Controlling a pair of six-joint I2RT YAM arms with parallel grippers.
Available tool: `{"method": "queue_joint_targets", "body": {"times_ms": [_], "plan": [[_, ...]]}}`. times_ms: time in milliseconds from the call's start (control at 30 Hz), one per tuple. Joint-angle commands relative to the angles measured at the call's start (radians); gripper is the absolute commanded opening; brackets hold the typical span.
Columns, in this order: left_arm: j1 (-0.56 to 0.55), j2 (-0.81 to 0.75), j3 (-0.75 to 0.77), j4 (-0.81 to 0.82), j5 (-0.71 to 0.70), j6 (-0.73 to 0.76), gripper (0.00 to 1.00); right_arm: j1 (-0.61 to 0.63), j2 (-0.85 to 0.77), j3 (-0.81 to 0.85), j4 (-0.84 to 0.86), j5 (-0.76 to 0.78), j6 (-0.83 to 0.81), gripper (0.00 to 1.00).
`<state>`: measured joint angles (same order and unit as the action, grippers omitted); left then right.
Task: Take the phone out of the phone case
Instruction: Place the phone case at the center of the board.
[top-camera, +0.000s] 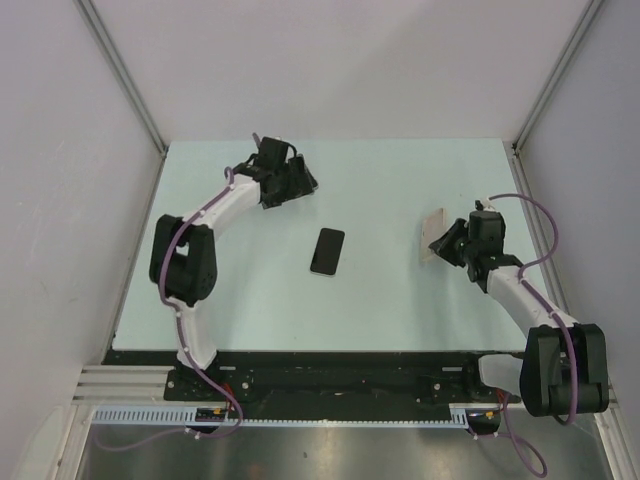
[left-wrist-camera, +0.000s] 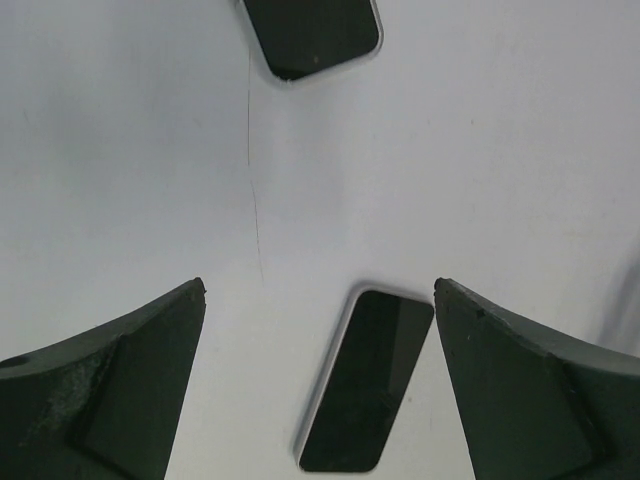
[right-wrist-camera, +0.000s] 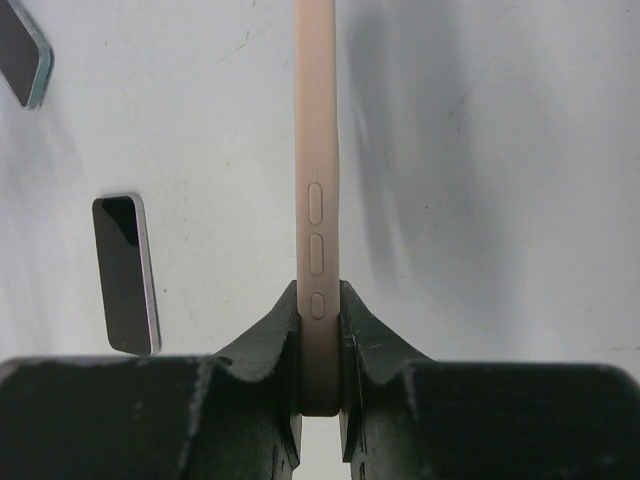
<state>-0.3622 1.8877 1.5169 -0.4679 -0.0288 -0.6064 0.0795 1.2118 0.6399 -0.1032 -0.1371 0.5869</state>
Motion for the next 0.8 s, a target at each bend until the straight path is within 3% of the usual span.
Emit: {"method": "queue_joint_targets", "body": {"times_ms": [0,100,233,267,333,500,767], "plan": [[-0.017,0.132,0.204,-0.127,-0.098,0.054,1.00,-0.033,-0.038,-0.014,0.011,-0.047,-0.024,0.08],[-0.018,0.200,0.322,-0.167,-0.140,0.062,1.00,-0.060,-0.040,-0.028,0.028,-0.062,-0.019,0.13],[-0.018,0.324,0.489,-0.230,-0.192,0.082,1.00,-0.072,-0.021,-0.029,0.022,-0.064,-0.007,0.82],[-0.018,0.379,0.561,-0.239,-0.195,0.086,1.00,-0.098,-0.023,-0.029,0.014,-0.049,-0.001,0.86],[-0.018,0.433,0.642,-0.281,-0.213,0.091,1.00,-0.103,-0.043,-0.029,-0.004,-0.041,-0.005,0.91],[-0.023,0.594,0.867,-0.336,-0.237,0.106,1.00,-0.107,-0.109,-0.029,-0.047,-0.032,-0.028,0.93],[-0.027,0.703,0.919,-0.334,-0.312,0.091,1.00,-0.113,-0.153,-0.031,-0.043,-0.105,-0.021,0.94]]}}
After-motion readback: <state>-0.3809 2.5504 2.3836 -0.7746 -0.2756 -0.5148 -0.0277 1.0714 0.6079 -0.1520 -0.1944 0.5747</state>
